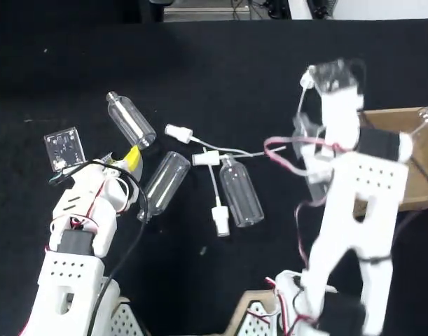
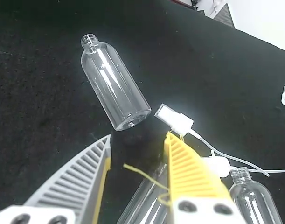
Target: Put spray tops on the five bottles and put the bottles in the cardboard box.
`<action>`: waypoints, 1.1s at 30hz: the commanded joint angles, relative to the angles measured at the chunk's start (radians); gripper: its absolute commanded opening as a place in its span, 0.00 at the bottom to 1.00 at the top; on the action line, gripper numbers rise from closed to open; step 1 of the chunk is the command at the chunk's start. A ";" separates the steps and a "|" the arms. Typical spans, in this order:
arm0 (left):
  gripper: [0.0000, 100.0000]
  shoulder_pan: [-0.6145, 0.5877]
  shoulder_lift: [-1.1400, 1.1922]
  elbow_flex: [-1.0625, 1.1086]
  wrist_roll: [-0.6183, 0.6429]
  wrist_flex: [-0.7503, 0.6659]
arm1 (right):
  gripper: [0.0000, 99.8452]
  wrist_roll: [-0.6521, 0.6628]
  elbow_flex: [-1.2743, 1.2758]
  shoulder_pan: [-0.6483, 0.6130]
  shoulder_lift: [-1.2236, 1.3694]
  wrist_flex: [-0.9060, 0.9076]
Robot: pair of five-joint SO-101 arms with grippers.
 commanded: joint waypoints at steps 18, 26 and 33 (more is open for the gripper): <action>0.17 0.002 -0.015 -0.015 -0.005 0.002 | 0.32 0.097 0.562 0.176 -0.021 -0.419; 0.17 0.002 -0.012 -0.015 -0.005 0.002 | 0.26 0.143 0.285 0.121 0.222 -0.293; 0.17 0.002 -0.017 -0.015 -0.005 0.002 | 0.25 0.222 0.174 0.107 0.466 -0.298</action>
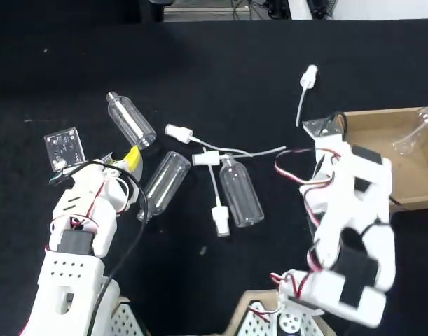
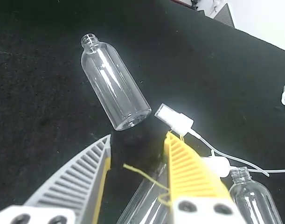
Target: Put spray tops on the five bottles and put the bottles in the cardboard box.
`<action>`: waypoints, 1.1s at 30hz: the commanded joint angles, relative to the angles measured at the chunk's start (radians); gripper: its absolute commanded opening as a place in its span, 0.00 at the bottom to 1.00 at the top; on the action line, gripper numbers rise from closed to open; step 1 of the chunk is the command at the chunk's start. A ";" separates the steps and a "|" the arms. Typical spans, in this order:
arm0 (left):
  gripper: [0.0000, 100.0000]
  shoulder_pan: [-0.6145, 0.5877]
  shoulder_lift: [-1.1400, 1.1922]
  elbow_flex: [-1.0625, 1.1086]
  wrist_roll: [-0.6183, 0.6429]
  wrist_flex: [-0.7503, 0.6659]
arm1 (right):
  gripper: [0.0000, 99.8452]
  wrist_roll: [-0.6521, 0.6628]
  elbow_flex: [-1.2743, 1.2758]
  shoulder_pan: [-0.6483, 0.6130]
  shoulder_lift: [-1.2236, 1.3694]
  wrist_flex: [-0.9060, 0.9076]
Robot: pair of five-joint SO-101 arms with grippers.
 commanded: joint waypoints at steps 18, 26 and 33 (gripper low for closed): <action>0.17 0.104 0.112 -0.288 -0.203 0.311 | 0.01 -0.133 -0.035 -0.091 -0.547 0.080; 0.17 0.110 0.562 -0.648 -0.229 0.462 | 0.01 -0.333 -0.030 -0.157 -0.866 0.087; 0.18 0.318 0.825 -0.825 0.242 0.509 | 0.01 -0.351 -0.016 -0.110 -0.905 0.106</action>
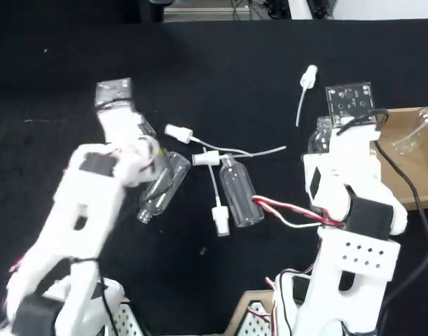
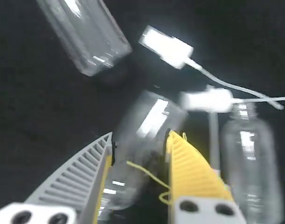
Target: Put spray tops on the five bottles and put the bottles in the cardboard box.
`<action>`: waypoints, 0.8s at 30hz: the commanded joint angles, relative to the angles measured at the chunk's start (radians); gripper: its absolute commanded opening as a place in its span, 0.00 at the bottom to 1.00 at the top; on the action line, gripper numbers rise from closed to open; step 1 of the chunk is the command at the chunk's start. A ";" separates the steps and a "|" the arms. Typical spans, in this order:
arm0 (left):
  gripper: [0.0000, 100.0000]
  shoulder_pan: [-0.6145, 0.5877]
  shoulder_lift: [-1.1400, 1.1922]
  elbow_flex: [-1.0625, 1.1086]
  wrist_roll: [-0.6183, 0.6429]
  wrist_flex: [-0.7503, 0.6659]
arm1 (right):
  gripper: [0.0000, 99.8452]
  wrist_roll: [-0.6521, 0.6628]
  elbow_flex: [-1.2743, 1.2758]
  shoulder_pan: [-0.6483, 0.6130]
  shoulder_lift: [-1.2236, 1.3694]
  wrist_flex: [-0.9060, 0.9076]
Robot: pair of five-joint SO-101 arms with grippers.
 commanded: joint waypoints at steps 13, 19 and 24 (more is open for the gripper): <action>0.18 0.426 0.284 -0.128 0.064 -0.006 | 0.01 0.133 0.104 0.210 -0.039 -0.025; 0.18 0.321 0.284 -0.133 0.333 -0.183 | 0.01 0.127 0.114 0.209 -0.039 -0.035; 0.17 0.326 0.316 -0.097 0.608 -0.411 | 0.01 0.133 0.114 0.209 -0.038 -0.035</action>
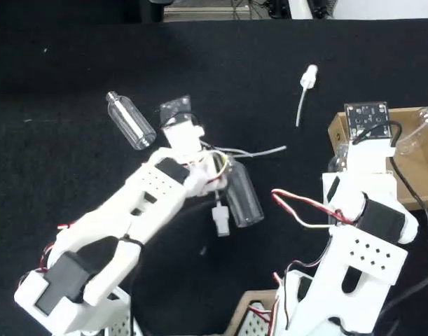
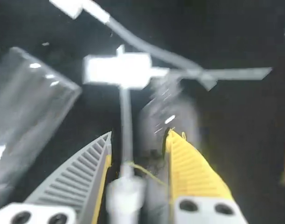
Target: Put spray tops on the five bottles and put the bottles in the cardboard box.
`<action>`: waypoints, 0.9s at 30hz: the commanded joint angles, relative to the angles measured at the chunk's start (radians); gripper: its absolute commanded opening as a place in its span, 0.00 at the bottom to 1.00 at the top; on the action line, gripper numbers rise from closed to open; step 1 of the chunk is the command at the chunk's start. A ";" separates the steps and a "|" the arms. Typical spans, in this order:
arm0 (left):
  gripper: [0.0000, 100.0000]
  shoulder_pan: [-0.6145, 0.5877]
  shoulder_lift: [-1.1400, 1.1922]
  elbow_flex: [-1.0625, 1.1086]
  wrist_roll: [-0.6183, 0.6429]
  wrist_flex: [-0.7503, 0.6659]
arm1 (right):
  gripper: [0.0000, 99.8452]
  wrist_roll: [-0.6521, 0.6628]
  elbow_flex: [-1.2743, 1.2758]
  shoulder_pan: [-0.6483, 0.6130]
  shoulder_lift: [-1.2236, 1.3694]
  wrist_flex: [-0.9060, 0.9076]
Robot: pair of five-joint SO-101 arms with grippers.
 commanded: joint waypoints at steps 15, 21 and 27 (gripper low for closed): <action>0.17 -0.131 0.308 -0.193 0.273 -0.155 | 0.01 0.008 -0.005 0.014 -0.033 -0.026; 0.17 -0.182 0.319 -0.216 0.230 -0.103 | 0.01 0.008 -0.005 0.008 -0.033 -0.026; 0.17 -0.156 0.322 -0.245 0.224 -0.107 | 0.01 0.008 -0.001 0.008 -0.033 -0.026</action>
